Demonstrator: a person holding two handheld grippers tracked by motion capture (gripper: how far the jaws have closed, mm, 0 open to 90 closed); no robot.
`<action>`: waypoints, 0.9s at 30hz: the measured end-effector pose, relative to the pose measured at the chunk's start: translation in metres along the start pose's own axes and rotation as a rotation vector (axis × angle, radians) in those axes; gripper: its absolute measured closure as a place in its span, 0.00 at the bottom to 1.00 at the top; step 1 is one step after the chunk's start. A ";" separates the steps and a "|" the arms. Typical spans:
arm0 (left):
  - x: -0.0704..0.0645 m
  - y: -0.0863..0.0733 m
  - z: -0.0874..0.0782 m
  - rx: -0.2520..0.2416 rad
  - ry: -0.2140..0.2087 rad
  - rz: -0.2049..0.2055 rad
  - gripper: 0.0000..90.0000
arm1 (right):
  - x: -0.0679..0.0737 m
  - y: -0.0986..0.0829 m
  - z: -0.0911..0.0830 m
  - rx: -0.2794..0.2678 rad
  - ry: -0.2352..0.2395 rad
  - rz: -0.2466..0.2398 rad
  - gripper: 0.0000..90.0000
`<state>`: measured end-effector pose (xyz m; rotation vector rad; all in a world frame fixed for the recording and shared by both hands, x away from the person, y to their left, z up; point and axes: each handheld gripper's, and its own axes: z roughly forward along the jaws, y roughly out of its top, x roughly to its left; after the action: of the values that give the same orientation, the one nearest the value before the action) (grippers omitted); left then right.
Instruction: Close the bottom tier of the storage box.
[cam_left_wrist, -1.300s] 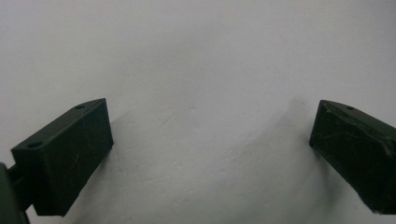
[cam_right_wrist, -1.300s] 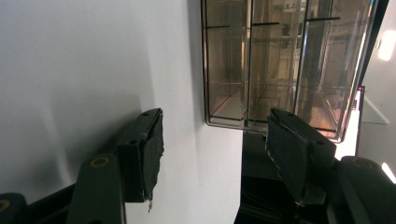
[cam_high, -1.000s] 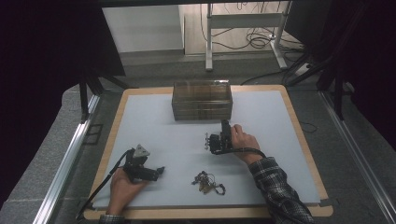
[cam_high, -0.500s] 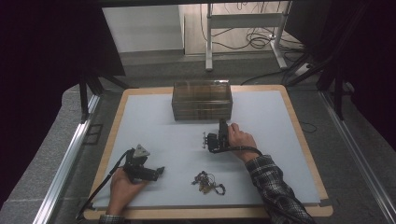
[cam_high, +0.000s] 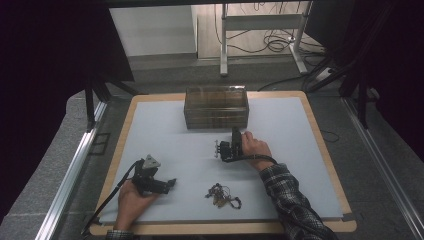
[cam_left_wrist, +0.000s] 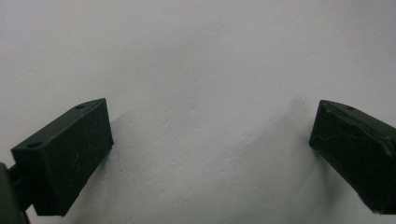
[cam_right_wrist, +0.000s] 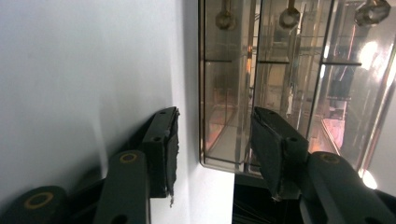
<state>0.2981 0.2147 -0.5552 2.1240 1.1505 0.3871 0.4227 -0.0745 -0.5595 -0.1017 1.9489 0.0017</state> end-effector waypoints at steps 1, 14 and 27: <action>0.000 0.000 0.000 0.000 0.000 0.000 0.00 | 0.001 0.001 0.001 -0.004 -0.019 0.000 0.58; 0.000 0.000 0.000 0.000 0.000 0.000 0.00 | 0.001 0.011 0.009 -0.015 -0.037 0.001 0.61; 0.000 0.000 0.000 0.000 0.000 0.001 0.00 | 0.001 0.022 0.018 -0.039 -0.036 -0.011 0.72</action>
<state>0.2981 0.2148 -0.5552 2.1245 1.1500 0.3872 0.4373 -0.0519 -0.5679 -0.1369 1.9131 0.0338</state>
